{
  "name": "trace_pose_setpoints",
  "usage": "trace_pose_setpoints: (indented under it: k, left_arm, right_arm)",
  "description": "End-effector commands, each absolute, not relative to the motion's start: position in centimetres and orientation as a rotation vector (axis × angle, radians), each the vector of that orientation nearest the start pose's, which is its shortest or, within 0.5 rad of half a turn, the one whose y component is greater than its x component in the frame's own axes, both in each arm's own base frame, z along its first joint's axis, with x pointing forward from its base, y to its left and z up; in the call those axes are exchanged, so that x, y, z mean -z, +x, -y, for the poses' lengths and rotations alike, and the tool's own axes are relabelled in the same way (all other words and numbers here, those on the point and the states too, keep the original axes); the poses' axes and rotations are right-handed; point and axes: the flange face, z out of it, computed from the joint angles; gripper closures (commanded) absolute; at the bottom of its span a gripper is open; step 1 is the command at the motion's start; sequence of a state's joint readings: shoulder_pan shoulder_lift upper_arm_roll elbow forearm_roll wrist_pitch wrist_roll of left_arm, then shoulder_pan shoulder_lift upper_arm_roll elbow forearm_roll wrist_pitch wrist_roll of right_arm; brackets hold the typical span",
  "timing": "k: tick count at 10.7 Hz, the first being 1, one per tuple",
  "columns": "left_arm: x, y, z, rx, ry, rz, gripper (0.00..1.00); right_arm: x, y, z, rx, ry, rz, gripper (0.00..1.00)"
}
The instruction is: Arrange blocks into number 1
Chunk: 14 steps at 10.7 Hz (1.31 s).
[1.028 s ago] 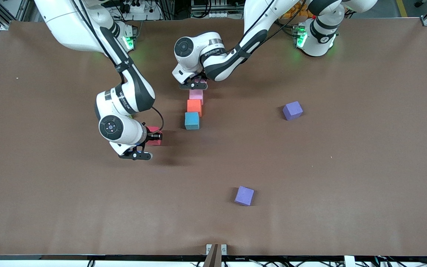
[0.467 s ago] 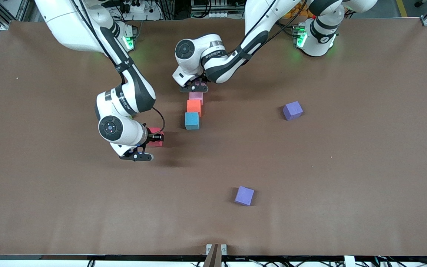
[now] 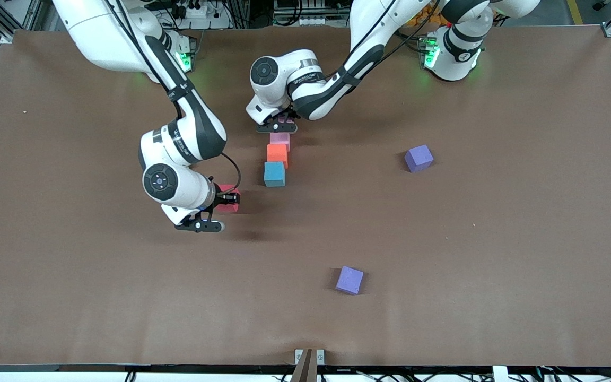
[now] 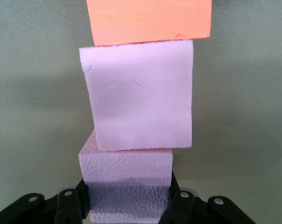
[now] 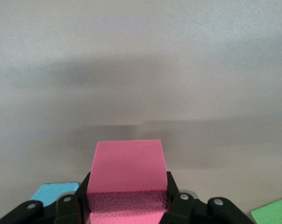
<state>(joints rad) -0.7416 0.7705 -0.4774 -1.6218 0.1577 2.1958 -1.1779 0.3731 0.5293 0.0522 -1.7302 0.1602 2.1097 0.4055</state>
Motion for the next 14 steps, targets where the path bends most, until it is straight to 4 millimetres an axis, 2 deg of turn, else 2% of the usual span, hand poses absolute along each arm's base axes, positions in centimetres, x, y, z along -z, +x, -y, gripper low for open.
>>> trace_pose_setpoints:
  k: [1, 2, 3, 4, 6, 9, 12, 14]
  left_arm:
    - [-20.0, 27.8, 62.6, -0.342, -3.107, -0.091, 1.0]
    - [-19.9, 27.6, 62.6, -0.343, -3.106, -0.093, 1.0]
    - [-19.9, 27.7, 62.6, -0.341, -3.106, -0.097, 0.55]
    - [-19.8, 27.1, 62.8, -0.318, -3.102, -0.144, 0.01]
    - [-20.0, 26.7, 63.1, -0.303, -3.101, -0.156, 0.0]
    - [-22.1, 27.5, 62.9, -0.271, -3.114, -0.113, 0.0]
    - [-25.4, 27.8, 62.5, -0.238, -3.097, -0.097, 0.0]
    - [-27.8, 30.6, 61.0, -0.207, -3.102, -0.034, 0.0]
  right_arm:
    - [-26.9, 59.9, -29.3, -0.296, -3.02, -0.15, 1.0]
    - [-26.9, 60.1, -29.5, -0.293, -3.019, -0.159, 1.0]
    - [-26.8, 59.9, -29.8, -0.304, -3.021, -0.152, 1.0]
    - [-26.9, 60.2, -30.0, -0.299, -3.02, -0.155, 1.0]
    - [-26.8, 60.2, -31.5, -0.291, -3.019, -0.169, 1.0]
    - [-26.5, 60.5, -32.3, -0.29, -3.018, -0.187, 1.0]
    - [-26.8, 60.7, -32.7, -0.289, -3.017, -0.176, 1.0]
    - [-27.1, 60.9, -32.6, -0.297, -3.019, -0.172, 1.0]
